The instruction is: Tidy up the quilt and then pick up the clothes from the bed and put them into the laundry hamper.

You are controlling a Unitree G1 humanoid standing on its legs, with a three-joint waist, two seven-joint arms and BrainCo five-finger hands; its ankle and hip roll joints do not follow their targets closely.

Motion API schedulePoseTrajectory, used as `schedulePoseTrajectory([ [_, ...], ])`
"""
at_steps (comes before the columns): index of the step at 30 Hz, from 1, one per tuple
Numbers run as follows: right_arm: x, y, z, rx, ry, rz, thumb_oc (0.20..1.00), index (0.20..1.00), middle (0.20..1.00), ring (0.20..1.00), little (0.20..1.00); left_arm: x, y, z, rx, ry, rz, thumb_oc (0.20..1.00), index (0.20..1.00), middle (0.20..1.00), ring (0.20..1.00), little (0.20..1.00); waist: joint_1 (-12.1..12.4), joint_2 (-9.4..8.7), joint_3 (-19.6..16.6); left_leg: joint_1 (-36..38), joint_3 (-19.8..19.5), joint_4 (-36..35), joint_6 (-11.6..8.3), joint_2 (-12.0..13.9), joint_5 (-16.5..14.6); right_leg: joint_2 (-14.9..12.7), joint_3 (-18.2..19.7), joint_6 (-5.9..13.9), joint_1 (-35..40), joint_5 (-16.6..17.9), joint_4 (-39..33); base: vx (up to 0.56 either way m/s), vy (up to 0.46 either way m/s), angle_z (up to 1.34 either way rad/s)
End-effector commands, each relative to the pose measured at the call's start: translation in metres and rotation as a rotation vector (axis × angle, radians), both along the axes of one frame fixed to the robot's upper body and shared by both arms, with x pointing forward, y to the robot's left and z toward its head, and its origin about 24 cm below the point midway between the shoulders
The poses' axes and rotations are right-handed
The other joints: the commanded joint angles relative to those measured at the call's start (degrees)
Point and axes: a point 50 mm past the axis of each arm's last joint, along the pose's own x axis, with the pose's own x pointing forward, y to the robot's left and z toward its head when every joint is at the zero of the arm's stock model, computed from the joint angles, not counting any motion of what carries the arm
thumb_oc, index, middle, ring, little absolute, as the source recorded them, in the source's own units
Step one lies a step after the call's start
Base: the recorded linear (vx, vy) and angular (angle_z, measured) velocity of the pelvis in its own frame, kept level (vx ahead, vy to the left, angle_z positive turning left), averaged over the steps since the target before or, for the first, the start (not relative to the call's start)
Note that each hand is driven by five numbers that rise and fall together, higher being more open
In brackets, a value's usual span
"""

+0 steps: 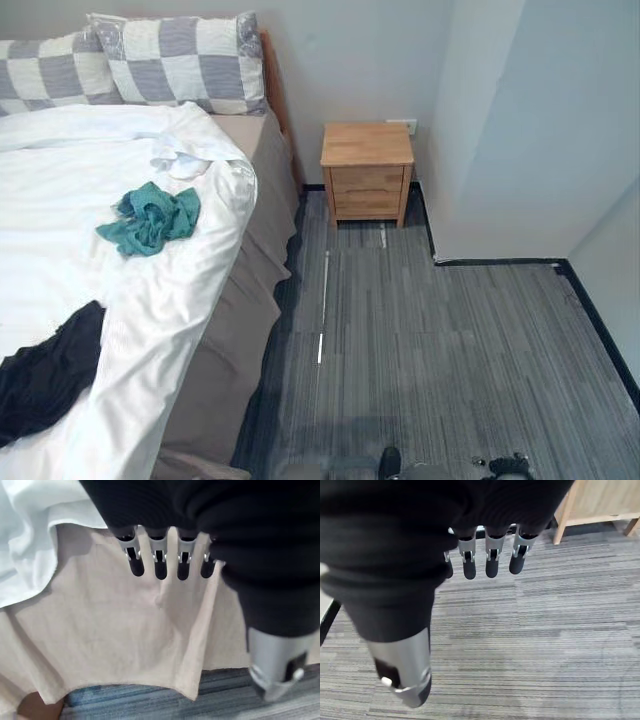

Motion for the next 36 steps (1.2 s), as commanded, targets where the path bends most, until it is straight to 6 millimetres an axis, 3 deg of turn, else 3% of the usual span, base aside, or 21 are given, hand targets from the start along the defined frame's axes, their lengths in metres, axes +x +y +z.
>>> schedulePoseTrajectory([
  [1,-0.003,-0.008,0.002,-0.039,0.008,0.061,1.0,1.0,1.0,1.0,1.0,0.005,0.002,0.002,0.009,-0.05,0.024,1.0,1.0,1.0,1.0,1.0,0.1,-0.51,3.0,4.3,4.6,-15.3,3.77,0.7,-0.1,-3.1,2.7,7.34,1.5,-1.0,1.6,0.46,0.268,-0.65],
  [2,0.0,-0.004,0.002,-0.033,-0.001,0.088,1.0,1.0,1.0,1.0,1.0,0.001,0.001,0.0,-0.001,-0.043,0.039,1.0,1.0,1.0,1.0,1.0,0.6,0.92,2.9,6.2,6.8,-33.3,2.96,2.5,1.0,-2.0,2.8,8.61,3.1,-1.9,0.6,0.32,0.199,-0.49],
  [4,-0.001,-0.002,0.001,-0.039,-0.004,0.108,1.0,1.0,1.0,1.0,1.0,-0.004,-0.001,-0.001,-0.009,-0.037,0.06,1.0,1.0,1.0,1.0,1.0,1.6,2.25,3.2,7.0,6.2,-45.8,1.64,1.9,3.4,-1.3,3.5,9.49,4.7,-2.1,-0.4,0.35,0.212,-0.28],
  [5,-0.001,-0.001,0.001,-0.04,-0.003,0.11,1.0,1.0,1.0,1.0,1.0,-0.005,-0.001,-0.001,-0.01,-0.034,0.066,1.0,1.0,1.0,1.0,1.0,1.7,2.36,3.4,7.5,6.0,-47.1,1.45,1.7,4.0,-1.3,3.6,9.61,5.1,-2.2,-0.6,0.36,0.213,0.02],
  [6,-0.003,0.0,0.0,-0.042,-0.003,0.107,1.0,1.0,1.0,1.0,1.0,-0.009,-0.002,-0.001,-0.011,-0.028,0.079,1.0,1.0,1.0,1.0,1.0,2.7,3.07,3.6,7.0,4.2,-53.5,0.51,1.5,7.4,-0.8,4.8,9.96,6.4,-2.3,-1.8,0.32,0.192,0.01],
  [7,-0.004,-0.001,0.0,-0.044,-0.003,0.103,1.0,1.0,1.0,1.0,1.0,-0.012,-0.002,-0.002,-0.009,-0.024,0.085,1.0,1.0,1.0,1.0,1.0,3.4,3.04,3.5,5.6,2.1,-55.4,0.45,0.9,7.7,-0.6,6.4,10.07,7.4,-2.4,-2.6,0.41,0.273,-0.12],
  [9,-0.007,-0.004,0.0,-0.051,0.004,0.116,1.0,1.0,1.0,1.0,1.0,-0.016,-0.002,-0.002,-0.007,-0.018,0.089,1.0,1.0,1.0,1.0,1.0,4.1,2.71,3.3,5.1,-0.6,-54.4,0.6,0.1,7.1,-0.7,8.4,10.53,8.7,-2.9,-3.6,0.34,0.294,-0.71],
  [12,-0.011,-0.005,-0.001,-0.069,0.026,0.101,1.0,1.0,1.0,1.0,1.0,-0.012,-0.001,-0.002,-0.016,-0.023,0.093,1.0,1.0,1.0,1.0,1.0,4.0,2.51,1.8,7.2,-2.3,-51.9,2.25,-0.7,6.1,-3.6,9.7,12.26,9.4,-4.3,-0.5,0.34,0.473,-0.82],
  [14,-0.017,-0.004,-0.003,-0.048,0.03,0.024,1.0,1.0,1.0,1.0,1.0,-0.008,0.0,-0.001,0.0,-0.039,0.053,1.0,1.0,1.0,1.0,1.0,4.9,2.11,0.7,6.7,-4.9,-48.9,5.11,-3.1,4.7,-7.0,11.1,13.99,8.6,-0.1,10.8,0.23,0.368,-0.2],
  [16,-0.018,-0.003,-0.003,-0.03,0.024,0.007,1.0,1.0,1.0,1.0,1.0,-0.006,0.0,0.0,0.015,-0.049,0.045,1.0,1.0,1.0,1.0,1.0,4.8,2.58,0.4,8.2,-4.6,-48.9,6.87,-3.7,4.0,-9.3,11.5,13.98,5.1,5.4,22.5,0.16,0.273,-0.11],
  [17,-0.018,-0.002,-0.004,-0.028,0.022,0.009,1.0,1.0,1.0,1.0,1.0,-0.004,0.0,0.0,0.017,-0.051,0.044,1.0,1.0,1.0,1.0,1.0,4.6,3.18,0.4,8.7,-4.2,-48.6,7.36,-3.5,3.5,-9.9,11.9,13.75,3.1,6.8,27.7,0.23,0.377,-0.06],
  [18,-0.018,0.0,-0.004,-0.033,-0.004,0.058,1.0,1.0,1.0,1.0,1.0,0.003,0.003,0.002,0.024,-0.061,0.037,1.0,1.0,1.0,1.0,1.0,3.3,4.44,0.6,10.7,-3.8,-47.5,8.82,-4.0,1.6,-9.1,13.7,12.53,-3.4,8.1,38.5,0.26,0.393,-0.04],
  [19,-0.015,0.003,-0.003,-0.039,-0.015,0.109,1.0,1.0,1.0,1.0,1.0,0.006,0.005,0.003,0.027,-0.065,0.036,1.0,1.0,1.0,1.0,1.0,2.6,4.93,1.0,12.3,-4.4,-47.1,9.34,-4.6,0.6,-8.4,13.5,11.86,-7.8,9.5,41.9,0.4,0.389,0.02],
  [21,-0.012,0.009,-0.003,-0.023,-0.03,0.108,1.0,1.0,1.0,1.0,1.0,0.013,0.009,0.005,0.029,-0.072,0.009,1.0,1.0,1.0,1.0,1.0,1.7,4.78,1.8,14.7,-5.3,-47.0,9.3,-5.2,0.1,-6.3,11.8,11.28,-11.4,7.9,37.6,0.38,0.129,0.35],
  [23,-0.01,0.011,-0.003,-0.029,-0.039,0.094,1.0,1.0,1.0,1.0,1.0,0.016,0.012,0.006,0.033,-0.068,-0.024,1.0,1.0,1.0,1.0,1.0,0.4,2.6,2.7,17.3,-6.0,-47.0,8.97,-6.2,-1.9,-5.4,9.2,12.66,-12.3,7.8,22.9,0.39,-0.043,0.34],
  [25,-0.011,0.011,-0.003,-0.03,-0.036,0.092,1.0,1.0,1.0,1.0,1.0,0.015,0.011,0.006,0.037,-0.064,-0.023,1.0,1.0,1.0,1.0,1.0,-0.4,1.65,3.1,18.8,-6.8,-46.9,8.94,-6.7,-3.3,-4.4,9.1,13.19,-11.9,8.2,15.8,0.28,-0.06,0.24],
  [27,-0.016,0.009,-0.005,-0.013,-0.018,0.08,1.0,1.0,1.0,1.0,1.0,0.01,0.009,0.004,0.038,-0.033,-0.014,1.0,1.0,1.0,1.0,1.0,-2.3,-0.24,2.8,23.2,-10.1,-48.2,8.85,-7.8,-6.9,-2.2,9.9,14.99,-12.9,10.1,1.0,0.55,-0.08,0.33],
  [30,-0.02,0.01,-0.006,0.004,0.008,0.054,1.0,1.0,1.0,1.0,1.0,0.003,0.004,0.002,0.038,0.02,-0.03,1.0,1.0,1.0,1.0,1.0,-3.1,-0.6,1.9,26.7,-12.5,-49.2,8.37,-7.6,-9.1,-1.4,11.1,15.66,-12.2,11.8,-5.9,0.56,-0.076,0.56],
  [36,-0.022,0.008,-0.007,0.015,0.052,0.028,1.0,1.0,1.0,1.0,1.0,-0.006,0.005,0.001,0.041,0.076,-0.04,1.0,1.0,1.0,1.0,1.0,-2.8,-0.54,1.2,29.0,-10.5,-44.9,6.7,-5.0,-13.8,-3.2,9.5,14.66,-11.3,9.7,-1.3,0.47,-0.093,0.0],
])
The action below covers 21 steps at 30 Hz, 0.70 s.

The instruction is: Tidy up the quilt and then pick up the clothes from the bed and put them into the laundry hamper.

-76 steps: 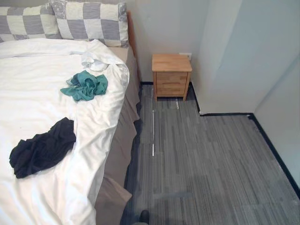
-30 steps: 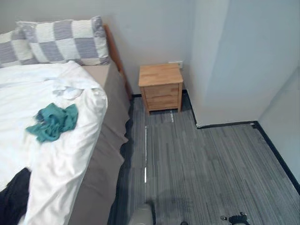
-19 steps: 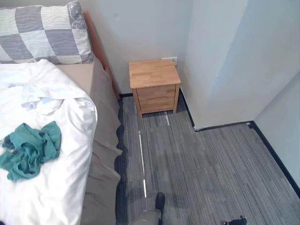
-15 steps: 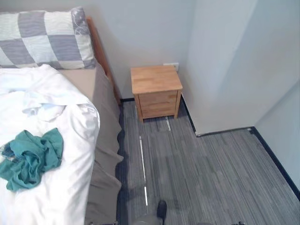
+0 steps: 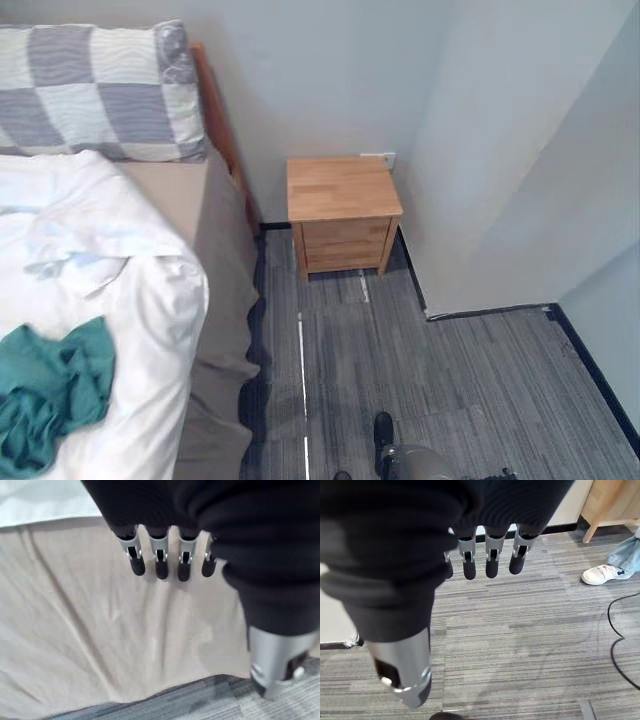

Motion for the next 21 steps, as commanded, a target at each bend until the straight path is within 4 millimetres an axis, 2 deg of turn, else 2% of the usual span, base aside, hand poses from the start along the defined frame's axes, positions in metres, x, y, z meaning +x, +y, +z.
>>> schedulePoseTrajectory([
  [1,0.004,-0.012,0.003,-0.036,0.027,0.011,1.0,1.0,1.0,1.0,1.0,0.003,0.005,0.003,0.044,0.002,-0.024,1.0,1.0,1.0,1.0,1.0,0.8,-2.12,0.6,0.9,-1.7,12.9,-3.48,2.2,-7.7,-6.0,0.4,4.29,2.2,2.8,-5.5,0.39,-0.043,0.04],
  [2,0.007,-0.013,0.005,-0.049,0.024,0.012,1.0,1.0,1.0,1.0,1.0,0.008,0.004,0.003,0.037,-0.019,-0.044,1.0,1.0,1.0,1.0,1.0,0.6,-1.7,0.5,0.0,0.0,17.6,-4.96,4.2,-4.5,-6.0,0.0,3.25,3.0,1.2,-3.8,0.41,-0.041,0.01],
  [3,0.007,-0.014,0.005,-0.046,0.022,0.007,1.0,1.0,1.0,1.0,1.0,0.01,0.003,0.003,0.037,-0.026,-0.056,1.0,1.0,1.0,1.0,1.0,0.5,-1.6,0.4,-0.7,0.6,20.4,-5.41,4.7,-2.4,-6.0,-0.3,2.87,3.6,0.8,-3.8,0.41,-0.054,-0.05],
  [4,0.008,-0.016,0.006,-0.039,0.018,0.01,1.0,1.0,1.0,1.0,1.0,0.014,0.002,0.003,0.042,-0.042,-0.075,1.0,1.0,1.0,1.0,1.0,0.6,-1.55,0.2,-2.1,1.4,25.1,-6.1,5.2,1.3,-6.0,-1.2,2.29,4.9,0.5,-4.2,0.42,-0.113,-0.08],
  [5,0.015,-0.019,0.008,-0.055,0.01,0.046,1.0,1.0,1.0,1.0,1.0,0.024,0.0,0.005,0.042,-0.081,-0.114,1.0,1.0,1.0,1.0,1.0,1.1,-2.48,0.1,-7.7,2.7,38.4,-7.09,5.5,8.0,-6.1,-1.7,0.53,7.5,-1.1,-4.7,0.44,-0.15,-0.09],
  [6,0.019,-0.022,0.01,-0.07,0.002,0.065,1.0,1.0,1.0,1.0,1.0,0.032,-0.003,0.006,0.03,-0.105,-0.166,1.0,1.0,1.0,1.0,1.0,1.8,-3.37,0.7,-13.9,3.3,45.5,-6.45,5.0,8.1,-6.7,-1.4,-0.45,9.0,-2.1,-4.8,0.33,-0.134,0.02],
  [7,0.021,-0.024,0.011,-0.077,-0.003,0.07,1.0,1.0,1.0,1.0,1.0,0.036,-0.005,0.006,0.024,-0.116,-0.18,1.0,1.0,1.0,1.0,1.0,2.2,-3.64,1.1,-17.5,3.4,47.1,-6.02,4.5,7.8,-6.8,-1.0,-0.74,9.9,-2.5,-5.0,0.26,-0.037,0.11],
  [8,0.026,-0.031,0.014,-0.091,-0.024,0.061,1.0,1.0,1.0,1.0,1.0,0.04,-0.009,0.007,0.032,-0.138,-0.163,1.0,1.0,1.0,1.0,1.0,2.9,-3.19,2.2,-23.6,4.7,45.3,-4.95,5.0,6.6,-6.3,0.0,-1.22,12.4,-4.0,-5.3,0.21,0.031,0.03],
  [10,0.028,-0.034,0.015,-0.092,-0.041,0.06,1.0,1.0,1.0,1.0,1.0,0.036,-0.007,0.007,0.039,-0.14,-0.131,1.0,1.0,1.0,1.0,1.0,3.2,-2.38,3.0,-23.3,6.2,39.1,-4.96,5.9,6.2,-5.7,0.4,-1.14,14.3,-5.2,-5.5,0.33,0.146,-0.09],
  [11,0.031,-0.032,0.016,-0.089,-0.06,0.06,1.0,1.0,1.0,1.0,1.0,0.027,0.001,0.006,0.038,-0.133,-0.069,1.0,1.0,1.0,1.0,1.0,3.4,-1.22,3.2,-21.0,9.0,25.5,-5.63,7.3,6.7,-5.0,0.0,-0.33,16.4,-6.5,-6.3,0.38,0.21,-0.09],
  [13,0.03,-0.029,0.014,-0.086,-0.065,0.046,1.0,1.0,1.0,1.0,1.0,0.024,0.003,0.005,0.035,-0.118,-0.081,1.0,1.0,1.0,1.0,1.0,3.6,0.07,3.2,-19.6,11.7,14.0,-6.62,8.3,7.7,-4.4,-1.0,0.26,17.6,-7.2,-6.6,0.39,0.224,-0.12],
  [14,0.024,-0.026,0.012,-0.083,-0.056,0.019,1.0,1.0,1.0,1.0,1.0,0.019,0.001,0.003,0.007,-0.093,-0.096,1.0,1.0,1.0,1.0,1.0,4.1,1.57,3.1,-19.2,13.0,3.1,-8.08,8.3,11.5,-3.6,-1.6,0.55,19.2,-8.0,-7.2,0.5,0.268,-0.04],
  [15,0.02,-0.025,0.011,-0.079,-0.045,0.004,1.0,1.0,1.0,1.0,1.0,0.013,-0.002,0.001,0.0,-0.081,-0.057,1.0,1.0,1.0,1.0,1.0,4.9,2.08,3.0,-21.3,12.4,-1.1,-8.57,7.6,13.0,-3.1,-1.1,0.67,20.5,-8.4,-7.5,0.47,0.265,0.21],
  [17,0.015,-0.025,0.009,-0.078,-0.03,0.002,1.0,1.0,1.0,1.0,1.0,0.005,-0.004,0.0,0.003,-0.072,-0.016,1.0,1.0,1.0,1.0,1.0,5.7,1.67,3.0,-24.4,9.4,-1.1,-8.53,6.5,12.3,-3.1,0.4,0.66,22.3,-9.3,-7.9,0.31,0.214,0.58],
  [19,0.011,-0.026,0.008,-0.079,-0.01,0.019,1.0,1.0,1.0,1.0,1.0,0.001,-0.003,0.0,0.001,-0.073,0.009,1.0,1.0,1.0,1.0,1.0,6.2,1.35,2.9,-24.6,8.6,-1.1,-8.31,6.7,12.0,-3.5,1.6,0.98,23.6,-10.5,-7.8,0.28,0.254,0.23],
  [20,0.008,-0.027,0.008,-0.088,0.005,0.018,1.0,1.0,1.0,1.0,1.0,0.001,-0.003,-0.001,-0.016,-0.087,0.088,1.0,1.0,1.0,1.0,1.0,6.1,1.15,1.9,-22.4,8.8,-0.6,-7.29,7.3,11.7,-4.9,2.3,2.13,24.4,-11.7,-6.6,0.31,0.396,-0.53],
  [21,0.004,-0.028,0.007,-0.095,0.016,0.001,1.0,1.0,1.0,1.0,1.0,0.003,-0.003,-0.001,-0.044,-0.102,0.12,1.0,1.0,1.0,1.0,1.0,5.4,1.27,1.4,-20.7,10.5,0.4,-6.85,8.0,12.0,-6.8,2.0,3.46,24.3,-11.3,-2.3,0.31,0.396,-0.49],
])
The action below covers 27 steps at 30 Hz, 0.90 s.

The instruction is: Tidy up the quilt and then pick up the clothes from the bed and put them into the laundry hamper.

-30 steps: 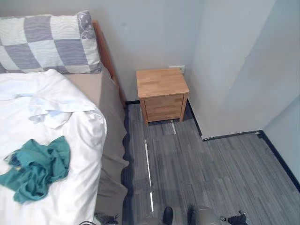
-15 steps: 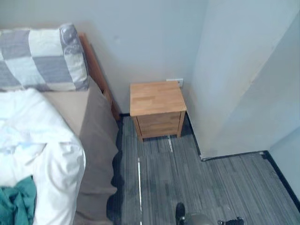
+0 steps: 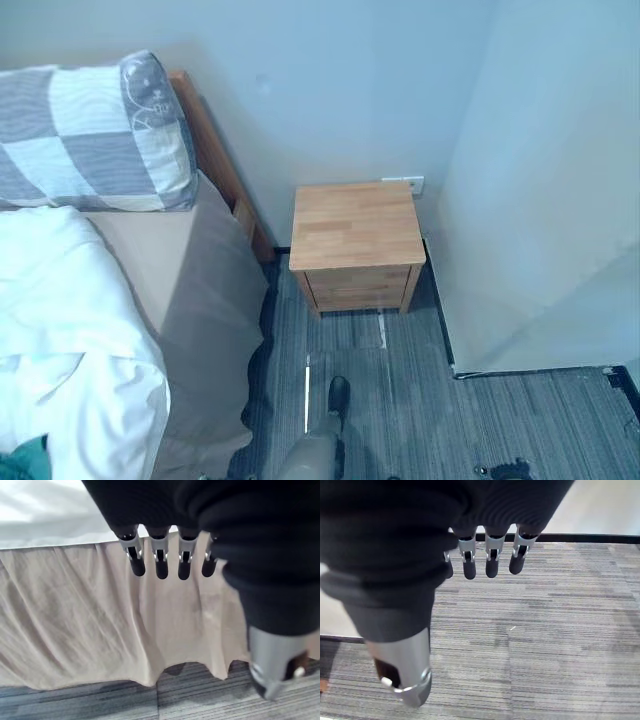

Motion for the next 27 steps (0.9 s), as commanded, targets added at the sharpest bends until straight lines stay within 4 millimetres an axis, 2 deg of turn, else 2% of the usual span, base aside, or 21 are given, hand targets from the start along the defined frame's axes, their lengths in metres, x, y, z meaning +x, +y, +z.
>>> schedulePoseTrajectory([
  [1,-0.007,-0.006,0.001,-0.041,0.006,0.017,1.0,1.0,1.0,1.0,1.0,0.004,0.005,0.001,-0.003,-0.022,0.05,1.0,1.0,1.0,1.0,1.0,1.1,0.11,-0.8,2.1,1.4,1.2,-4.59,2.8,-4.3,-7.0,2.7,8.06,-6.0,1.9,11.2,0.25,0.431,-0.07],
  [2,-0.011,-0.008,0.0,-0.049,0.019,-0.009,1.0,1.0,1.0,1.0,1.0,0.014,0.004,0.002,0.006,-0.034,-0.033,1.0,1.0,1.0,1.0,1.0,0.3,0.29,-0.7,2.4,3.4,5.4,-3.7,2.9,-5.1,-9.0,1.4,8.49,-7.8,3.6,17.8,0.22,0.395,0.18],
  [3,-0.017,-0.008,-0.001,-0.043,0.034,-0.03,1.0,1.0,1.0,1.0,1.0,0.022,0.007,0.005,0.06,-0.047,-0.117,1.0,1.0,1.0,1.0,1.0,0.4,-0.21,-0.8,2.4,2.3,7.8,-2.22,1.1,-6.5,-11.4,1.7,8.85,-8.7,6.4,23.3,0.29,0.527,0.27],
  [4,-0.021,-0.008,-0.002,-0.037,0.04,-0.038,1.0,1.0,1.0,1.0,1.0,0.027,0.01,0.007,0.091,-0.056,-0.169,1.0,1.0,1.0,1.0,1.0,0.6,-0.19,-1.0,3.0,2.3,8.3,-0.87,0.2,-7.5,-13.6,1.7,8.8,-9.9,10.0,29.3,0.27,0.497,0.35],
  [5,-0.025,-0.009,-0.002,-0.032,0.037,-0.055,1.0,1.0,1.0,1.0,1.0,0.034,0.012,0.009,0.106,-0.067,-0.225,1.0,1.0,1.0,1.0,1.0,0.4,0.65,-1.2,4.3,2.9,8.4,0.48,-0.2,-8.5,-15.3,1.3,8.52,-12.6,14.2,36.8,0.26,0.528,0.43],
  [6,-0.028,-0.009,-0.003,-0.027,0.03,-0.072,1.0,1.0,1.0,1.0,1.0,0.039,0.014,0.01,0.099,-0.071,-0.233,1.0,1.0,1.0,1.0,1.0,0.2,1.44,-1.0,6.0,3.1,8.5,1.73,-1.1,-9.5,-16.6,2.1,8.01,-16.9,16.0,46.0,0.26,0.496,0.42],
  [8,-0.028,-0.007,-0.003,-0.021,0.022,-0.066,1.0,1.0,1.0,1.0,1.0,0.04,0.014,0.01,0.094,-0.067,-0.194,1.0,1.0,1.0,1.0,1.0,0.0,1.87,-0.9,7.8,2.6,8.5,2.35,-1.8,-10.4,-17.3,2.0,7.26,-20.5,16.8,48.8,0.2,0.271,0.23],
  [9,-0.018,0.002,-0.004,0.006,0.005,0.034,1.0,1.0,1.0,1.0,1.0,0.038,0.016,0.011,0.098,-0.052,-0.113,1.0,1.0,1.0,1.0,1.0,-0.4,1.81,-0.2,10.2,0.7,8.1,2.32,-2.2,-11.2,-15.2,2.1,6.55,-25.5,15.8,45.9,0.19,0.069,0.08],
  [11,-0.009,0.011,-0.004,0.006,-0.01,0.095,1.0,1.0,1.0,1.0,1.0,0.037,0.019,0.011,0.097,-0.042,-0.105,1.0,1.0,1.0,1.0,1.0,-1.3,0.74,0.4,12.1,-1.8,7.3,1.77,-3.0,-11.4,-10.9,2.3,7.05,-27.4,14.1,36.7,0.28,-0.085,0.12],
  [12,-0.006,0.015,-0.004,0.002,-0.01,0.098,1.0,1.0,1.0,1.0,1.0,0.038,0.018,0.011,0.096,-0.042,-0.162,1.0,1.0,1.0,1.0,1.0,-2.2,-0.77,0.3,13.6,-5.3,6.4,1.8,-4.4,-12.3,-7.2,3.6,7.48,-27.4,13.7,23.6,0.32,-0.19,0.55],
  [14,-0.008,0.016,-0.004,0.004,0.006,0.094,1.0,1.0,1.0,1.0,1.0,0.042,0.013,0.011,0.101,-0.048,-0.223,1.0,1.0,1.0,1.0,1.0,-3.4,-2.41,-0.3,15.9,-9.5,4.5,2.23,-6.4,-13.5,-4.1,6.8,8.93,-28.2,15.4,11.3,0.31,-0.139,1.01],
  [15,-0.01,0.015,-0.005,0.01,0.019,0.095,1.0,1.0,1.0,1.0,1.0,0.044,0.011,0.01,0.094,-0.05,-0.235,1.0,1.0,1.0,1.0,1.0,-4.2,-2.53,-0.4,17.2,-11.5,3.5,2.43,-6.9,-14.0,-2.4,8.8,9.3,-28.4,16.3,8.8,0.31,-0.051,1.76],
  [16,-0.014,0.013,-0.006,0.012,0.036,0.095,1.0,1.0,1.0,1.0,1.0,0.046,0.008,0.01,0.074,-0.051,-0.239,1.0,1.0,1.0,1.0,1.0,-5.2,-2.5,-0.4,18.8,-14.6,2.3,2.72,-7.5,-14.6,0.0,12.5,9.23,-28.8,16.9,9.1,0.26,-0.021,1.66],
  [17,-0.014,0.013,-0.005,0.004,0.046,0.111,1.0,1.0,1.0,1.0,1.0,0.046,0.006,0.009,0.057,-0.053,-0.211,1.0,1.0,1.0,1.0,1.0,-5.4,-2.46,-0.6,19.1,-16.6,1.9,2.71,-7.7,-14.6,0.8,15.0,8.91,-28.4,16.3,9.6,0.23,-0.025,1.22],
  [18,-0.013,0.011,-0.005,0.0,0.05,0.125,1.0,1.0,1.0,1.0,1.0,0.045,0.005,0.009,0.047,-0.061,-0.158,1.0,1.0,1.0,1.0,1.0,-5.4,-2.54,-0.8,19.4,-18.4,1.6,2.39,-7.7,-14.6,0.8,17.0,8.84,-26.8,15.8,8.1,0.18,-0.041,1.34],
  [19,-0.012,0.011,-0.005,0.002,0.054,0.149,1.0,1.0,1.0,1.0,1.0,0.043,0.004,0.008,0.046,-0.068,-0.094,1.0,1.0,1.0,1.0,1.0,-4.8,-2.56,-0.8,19.3,-19.8,1.6,1.74,-7.5,-14.2,0.1,17.1,8.95,-24.5,15.1,7.3,0.15,-0.057,1.69],
  [23,0.001,0.014,-0.002,0.002,0.043,0.211,1.0,1.0,1.0,1.0,1.0,0.037,0.013,0.01,0.085,-0.071,-0.046,1.0,1.0,1.0,1.0,1.0,-1.8,-3.04,-1.3,17.4,-20.9,3.2,-0.45,-5.4,-13.3,-2.0,15.3,8.96,-19.6,12.3,6.4,0.13,-0.062,1.02],
  [27,0.02,0.01,0.004,-0.03,0.016,0.271,1.0,1.0,1.0,1.0,1.0,0.03,0.019,0.011,0.121,-0.056,-0.033,1.0,1.0,1.0,1.0,1.0,1.2,-3.62,-1.3,14.6,-21.0,3.9,-2.57,-2.9,-11.4,-3.5,11.1,8.54,-16.5,9.7,5.9,0.1,-0.046,0.8],
])
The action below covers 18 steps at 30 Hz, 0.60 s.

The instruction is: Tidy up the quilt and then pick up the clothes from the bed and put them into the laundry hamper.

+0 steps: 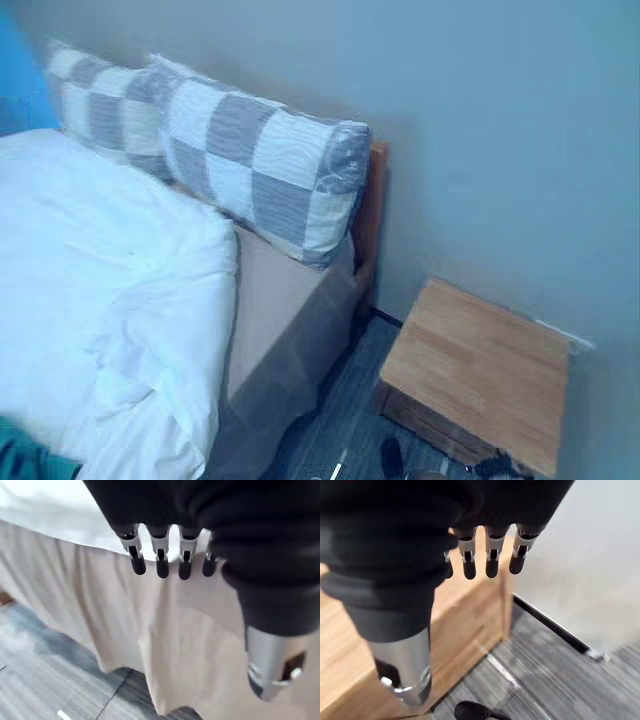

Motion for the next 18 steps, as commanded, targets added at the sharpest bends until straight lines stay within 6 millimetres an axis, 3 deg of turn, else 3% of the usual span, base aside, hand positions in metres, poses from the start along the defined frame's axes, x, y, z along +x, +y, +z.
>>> schedulePoseTrajectory([
  [1,0.003,-0.014,0.005,-0.058,-0.002,0.038,1.0,1.0,1.0,1.0,1.0,0.019,0.005,0.006,0.066,-0.038,-0.047,1.0,1.0,1.0,1.0,1.0,0.4,-0.11,1.6,-3.5,0.9,-7.9,-1.33,7.2,6.3,-1.3,2.2,8.2,1.4,-9.0,6.5,0.04,-0.055,1.11],
  [4,0.009,-0.018,0.008,-0.052,-0.032,-0.031,1.0,1.0,1.0,1.0,1.0,0.027,0.008,0.009,0.111,-0.016,-0.166,1.0,1.0,1.0,1.0,1.0,1.0,-0.83,2.2,-6.9,13.3,-6.6,-3.47,11.9,8.1,-3.3,-7.0,7.81,2.5,-10.3,6.5,0.0,-0.022,1.37],
  [5,0.009,-0.018,0.008,-0.052,-0.033,-0.032,1.0,1.0,1.0,1.0,1.0,0.027,0.008,0.009,0.112,-0.015,-0.167,1.0,1.0,1.0,1.0,1.0,0.9,-0.87,2.2,-7.2,13.7,-6.6,-3.54,12.1,8.2,-3.4,-7.4,7.81,2.4,-10.3,6.5,-0.02,0.011,1.82],
  [6,0.005,-0.023,0.008,-0.042,-0.033,-0.113,1.0,1.0,1.0,1.0,1.0,0.031,0.007,0.01,0.13,-0.002,-0.238,1.0,1.0,1.0,1.0,1.0,0.4,-0.97,2.8,-8.7,23.0,-4.4,-4.74,14.9,8.7,-4.7,-13.2,7.54,3.2,-11.1,7.1,-0.03,0.05,2.05],
  [7,0.001,-0.027,0.008,-0.043,-0.029,-0.14,1.0,1.0,1.0,1.0,1.0,0.026,0.008,0.009,0.125,0.005,-0.18,1.0,1.0,1.0,1.0,1.0,0.1,-0.91,3.2,-9.8,27.3,-3.1,-5.34,16.3,8.8,-5.4,-16.3,7.37,3.7,-11.6,7.7,-0.03,0.077,1.88],
  [8,0.0,-0.029,0.008,-0.045,-0.025,-0.149,1.0,1.0,1.0,1.0,1.0,0.022,0.008,0.009,0.12,0.001,-0.125,1.0,1.0,1.0,1.0,1.0,-0.1,-0.89,3.3,-10.3,28.8,-2.6,-5.44,16.7,8.9,-5.7,-17.2,7.32,3.7,-11.7,7.8,-0.02,0.072,2.11],
  [9,-0.001,-0.03,0.008,-0.045,-0.023,-0.153,1.0,1.0,1.0,1.0,1.0,0.021,0.009,0.009,0.117,0.003,-0.122,1.0,1.0,1.0,1.0,1.0,-0.1,-0.89,3.3,-10.5,29.1,-2.3,-5.46,16.7,8.8,-5.8,-17.4,7.33,3.8,-11.7,7.9,-0.04,0.221,2.44],
  [10,-0.003,-0.032,0.007,-0.047,-0.007,-0.181,1.0,1.0,1.0,1.0,1.0,-0.006,0.014,0.004,0.081,0.023,0.074,1.0,1.0,1.0,1.0,1.0,1.5,-1.31,4.1,-10.7,27.0,-0.4,-4.73,15.0,7.0,-7.6,-18.0,7.92,4.7,-11.2,7.7,-0.04,0.23,2.28],
  [15,-0.01,-0.023,0.003,-0.014,0.013,-0.308,1.0,1.0,1.0,1.0,1.0,-0.03,0.015,0.002,0.068,0.114,0.085,1.0,1.0,1.0,1.0,1.0,2.4,-0.45,3.4,-8.0,26.2,-3.4,-2.4,13.1,6.4,-10.9,-16.1,9.23,5.7,-11.9,11.6,0.02,0.259,0.39],
  [17,-0.012,-0.017,0.001,0.017,0.003,-0.341,1.0,1.0,1.0,1.0,1.0,-0.035,0.016,0.001,0.065,0.155,0.043,1.0,1.0,1.0,1.0,1.0,1.6,-0.14,3.8,-5.9,25.3,-3.7,0.37,10.6,5.1,-15.2,-12.5,10.0,0.1,-4.5,22.8,0.05,0.271,0.18],
  [18,-0.012,-0.015,0.0,0.024,-0.003,-0.333,1.0,1.0,1.0,1.0,1.0,-0.035,0.018,0.002,0.06,0.163,0.036,1.0,1.0,1.0,1.0,1.0,1.1,0.25,4.1,-5.3,25.0,-3.8,0.85,10.3,4.9,-15.6,-11.4,9.91,-1.8,-3.4,25.4,0.02,0.188,0.12],
])
